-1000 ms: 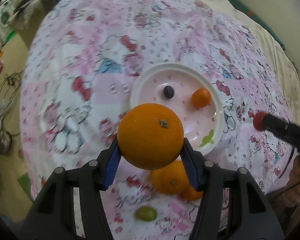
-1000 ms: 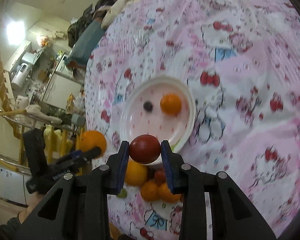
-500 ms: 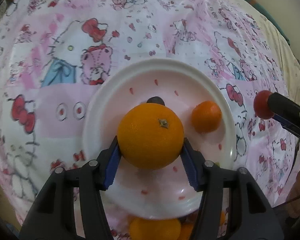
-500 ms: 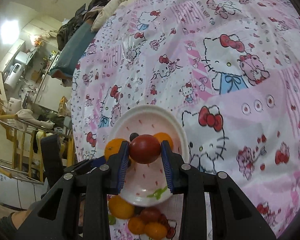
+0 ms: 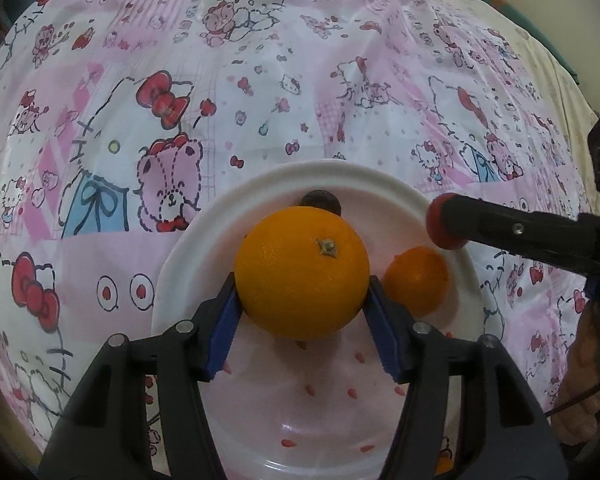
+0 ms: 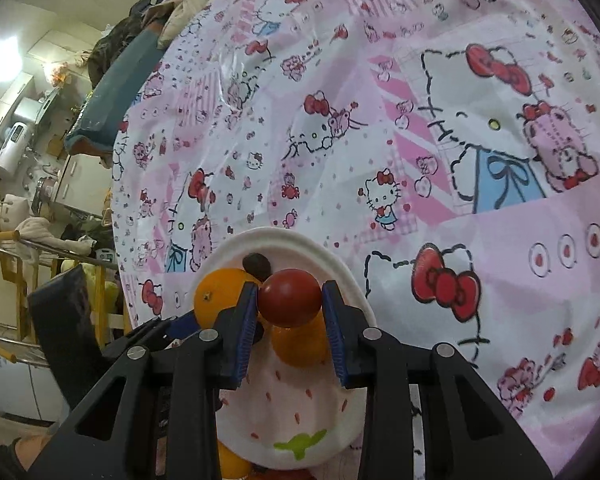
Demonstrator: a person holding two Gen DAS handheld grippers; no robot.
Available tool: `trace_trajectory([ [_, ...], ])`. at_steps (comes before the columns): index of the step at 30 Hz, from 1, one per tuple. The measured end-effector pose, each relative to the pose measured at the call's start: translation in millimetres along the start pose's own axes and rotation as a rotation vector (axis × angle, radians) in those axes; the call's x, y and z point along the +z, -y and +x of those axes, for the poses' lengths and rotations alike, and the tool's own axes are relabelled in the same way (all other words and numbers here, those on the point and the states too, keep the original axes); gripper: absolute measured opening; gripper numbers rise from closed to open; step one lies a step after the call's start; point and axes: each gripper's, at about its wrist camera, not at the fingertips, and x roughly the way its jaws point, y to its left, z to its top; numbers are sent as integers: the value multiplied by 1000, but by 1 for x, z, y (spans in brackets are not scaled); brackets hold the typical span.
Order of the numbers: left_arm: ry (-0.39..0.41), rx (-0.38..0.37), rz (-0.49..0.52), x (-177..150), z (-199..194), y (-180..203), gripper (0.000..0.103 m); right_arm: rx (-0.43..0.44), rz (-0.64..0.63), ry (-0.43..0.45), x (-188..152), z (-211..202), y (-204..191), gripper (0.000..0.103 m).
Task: Organize fruits
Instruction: 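Set the large orange on the plate with the left tool while the right carries the plum over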
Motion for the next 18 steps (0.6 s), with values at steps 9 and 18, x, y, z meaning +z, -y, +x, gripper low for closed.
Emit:
trace_trajectory([
  [9, -18, -17, 13, -1, -3, 2, 80, 37, 13, 10, 2, -1, 0, 40],
  [18, -19, -9, 24, -6, -13, 1, 81, 29, 4, 36, 4, -13, -3, 50],
])
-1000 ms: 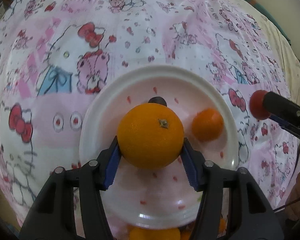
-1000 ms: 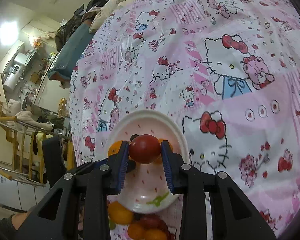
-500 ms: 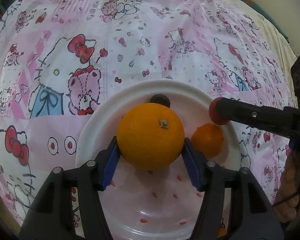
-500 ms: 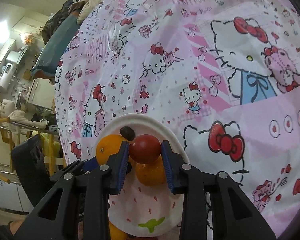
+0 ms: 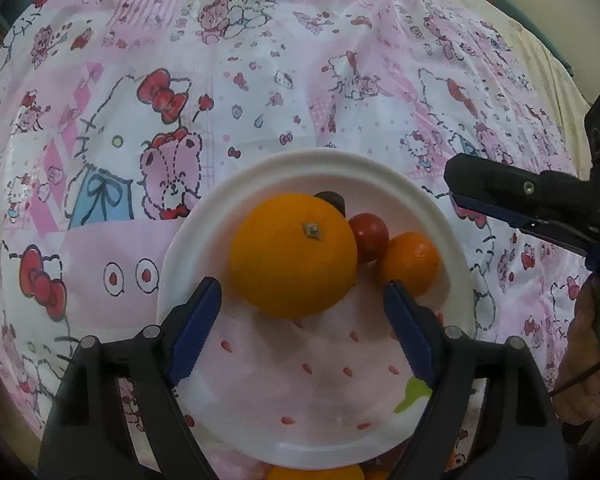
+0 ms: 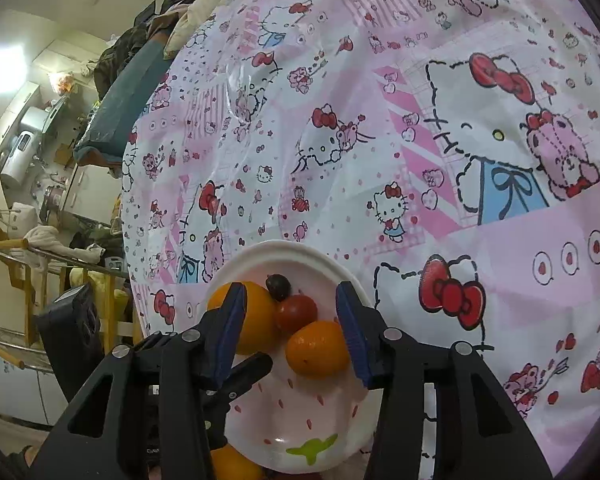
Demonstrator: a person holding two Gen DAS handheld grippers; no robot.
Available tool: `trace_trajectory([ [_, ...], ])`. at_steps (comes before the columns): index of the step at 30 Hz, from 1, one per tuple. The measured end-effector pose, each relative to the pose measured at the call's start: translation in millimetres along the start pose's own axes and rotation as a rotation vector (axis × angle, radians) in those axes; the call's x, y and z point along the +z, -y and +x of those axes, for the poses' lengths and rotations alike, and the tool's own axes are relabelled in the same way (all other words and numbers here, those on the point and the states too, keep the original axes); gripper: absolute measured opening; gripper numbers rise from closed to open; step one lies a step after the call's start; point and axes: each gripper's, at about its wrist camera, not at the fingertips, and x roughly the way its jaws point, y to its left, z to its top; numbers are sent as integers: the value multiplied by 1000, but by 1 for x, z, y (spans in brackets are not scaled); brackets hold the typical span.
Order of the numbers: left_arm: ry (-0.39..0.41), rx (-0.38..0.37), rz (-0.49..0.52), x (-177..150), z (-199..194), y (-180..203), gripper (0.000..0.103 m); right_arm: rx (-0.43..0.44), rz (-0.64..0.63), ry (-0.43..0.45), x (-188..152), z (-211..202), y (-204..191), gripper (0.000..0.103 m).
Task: Organize fruits
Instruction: 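Set the large orange on the plate with the left tool while the right carries the plum over, then release the red plum onto the plate with the right tool, then move both open tools back toward the loose fruit beside the plate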
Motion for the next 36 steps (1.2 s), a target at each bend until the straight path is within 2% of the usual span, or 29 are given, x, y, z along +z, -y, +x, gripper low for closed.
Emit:
trace_trajectory([
  [7, 46, 18, 19, -5, -19, 2, 81, -1, 1, 24, -4, -13, -4, 50],
  [13, 85, 33, -8, -7, -36, 0, 81, -14, 1, 47, -10, -26, -5, 51],
  [17, 136, 67, -7, -11, -51, -2, 81, -22, -8, 57, -17, -36, -8, 65],
  [20, 145, 62, 12, -14, -58, 0, 81, -28, -22, 67, -22, -44, -14, 65],
  [23, 168, 79, 35, -18, -68, 1, 82, -36, -35, 82, -28, -53, -19, 72],
  [26, 182, 82, 23, -22, -77, -2, 91, -40, -55, 91, -35, -63, -25, 74],
  [31, 201, 82, 20, -34, -91, -3, 91, -80, -82, 107, -53, -74, -30, 75],
  [36, 217, 113, 30, -49, -104, 0, 91, -82, -74, 120, -70, -86, -32, 75],
])
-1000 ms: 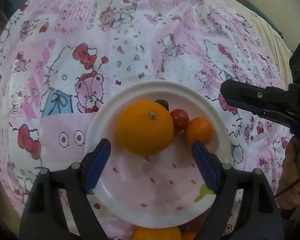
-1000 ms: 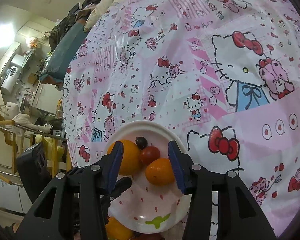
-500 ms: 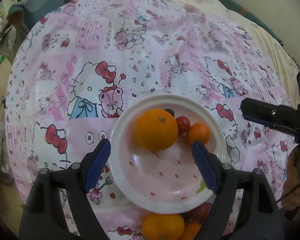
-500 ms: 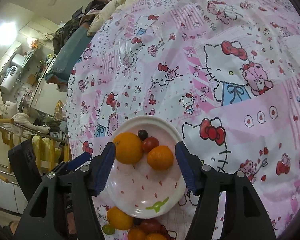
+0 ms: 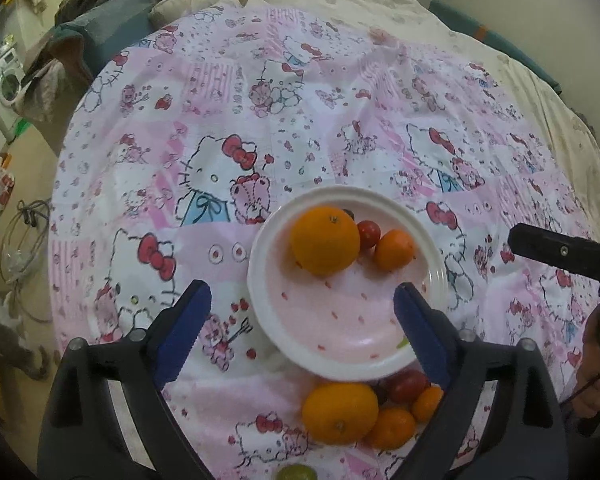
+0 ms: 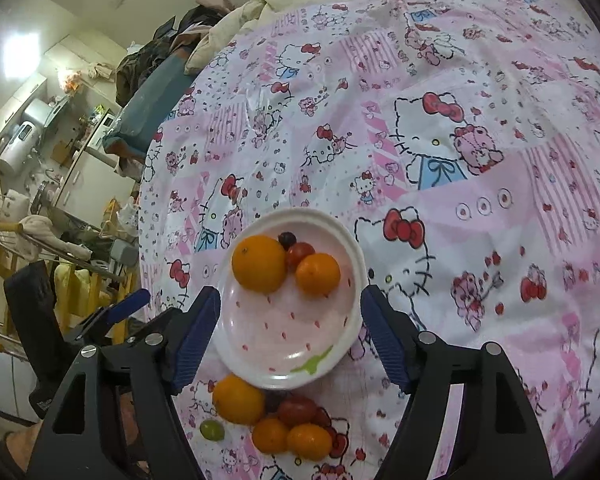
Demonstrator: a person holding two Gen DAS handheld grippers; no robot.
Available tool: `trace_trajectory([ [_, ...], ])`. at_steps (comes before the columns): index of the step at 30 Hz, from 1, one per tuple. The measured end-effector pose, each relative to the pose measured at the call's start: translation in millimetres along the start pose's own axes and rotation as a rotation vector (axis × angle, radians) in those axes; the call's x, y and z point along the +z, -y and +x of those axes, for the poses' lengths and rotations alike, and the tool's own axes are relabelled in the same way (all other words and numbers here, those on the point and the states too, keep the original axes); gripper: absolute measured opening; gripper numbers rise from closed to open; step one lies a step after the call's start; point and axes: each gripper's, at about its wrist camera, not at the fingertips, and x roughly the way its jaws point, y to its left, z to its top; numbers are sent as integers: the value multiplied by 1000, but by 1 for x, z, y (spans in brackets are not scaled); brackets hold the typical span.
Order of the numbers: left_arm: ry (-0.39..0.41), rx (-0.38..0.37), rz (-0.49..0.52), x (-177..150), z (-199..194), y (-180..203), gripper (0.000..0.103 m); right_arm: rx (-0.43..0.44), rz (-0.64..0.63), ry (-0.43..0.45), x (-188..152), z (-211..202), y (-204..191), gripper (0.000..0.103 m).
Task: Organize fruits
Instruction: 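Move both open tools back toward the loose fruit beside the plate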
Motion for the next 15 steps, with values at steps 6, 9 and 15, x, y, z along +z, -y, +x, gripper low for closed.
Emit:
trace_trajectory([
  [6, 38, -8, 5, -16, -23, 3, 91, 4, -18, 3, -25, -16, -8, 75],
  [9, 34, 8, 14, -25, -31, 5, 91, 14, -17, 6, -40, -25, -10, 75],
  [15, 23, 15, -8, -46, -44, 3, 91, 19, -20, -1, -65, -35, -13, 75],
])
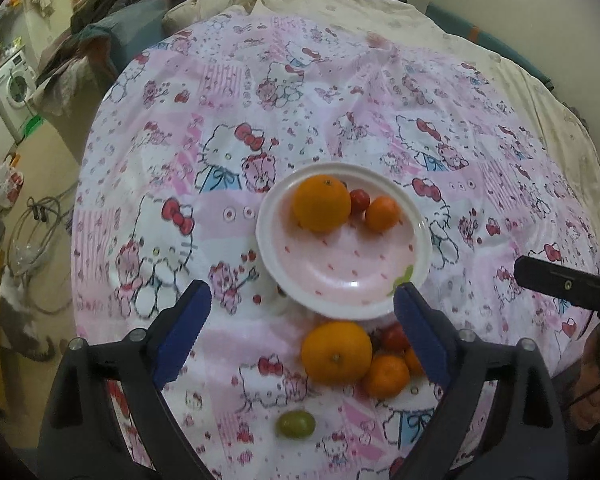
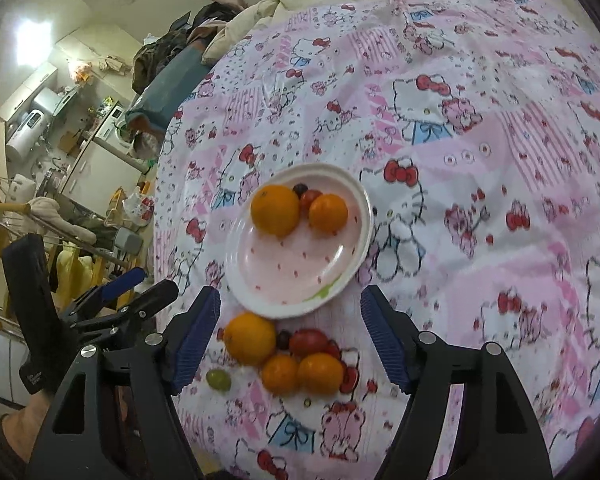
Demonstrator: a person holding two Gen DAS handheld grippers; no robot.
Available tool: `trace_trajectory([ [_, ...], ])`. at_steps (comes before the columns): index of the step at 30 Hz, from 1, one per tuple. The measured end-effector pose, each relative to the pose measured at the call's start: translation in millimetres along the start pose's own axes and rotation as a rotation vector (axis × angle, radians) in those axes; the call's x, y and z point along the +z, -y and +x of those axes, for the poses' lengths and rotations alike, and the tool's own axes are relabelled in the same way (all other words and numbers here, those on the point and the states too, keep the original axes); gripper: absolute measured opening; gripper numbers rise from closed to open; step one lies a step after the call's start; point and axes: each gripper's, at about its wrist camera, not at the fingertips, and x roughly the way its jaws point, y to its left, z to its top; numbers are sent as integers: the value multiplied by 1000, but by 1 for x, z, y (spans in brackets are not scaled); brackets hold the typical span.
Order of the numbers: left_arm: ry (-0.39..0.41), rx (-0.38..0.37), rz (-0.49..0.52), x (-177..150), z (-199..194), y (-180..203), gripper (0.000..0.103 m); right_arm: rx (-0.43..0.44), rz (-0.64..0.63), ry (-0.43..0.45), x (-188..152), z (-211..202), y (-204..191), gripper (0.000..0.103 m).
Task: Organize fruits
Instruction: 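Move both open tools back toward the loose fruit beside the plate, then grasp a tangerine with the right tool while the left grasps the second large orange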
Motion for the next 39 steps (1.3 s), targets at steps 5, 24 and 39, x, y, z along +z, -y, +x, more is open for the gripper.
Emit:
trace_trajectory([
  [5, -6, 6, -24, -13, -8, -5, 91, 5, 20, -13, -19, -3, 1, 76],
  [24, -23, 34, -151, -18, 4, -22, 91, 39, 172, -126, -41, 35, 23, 76],
  [39, -45, 3, -201, -18, 4, -31, 91, -39, 179, -319, -58, 97, 30, 59],
])
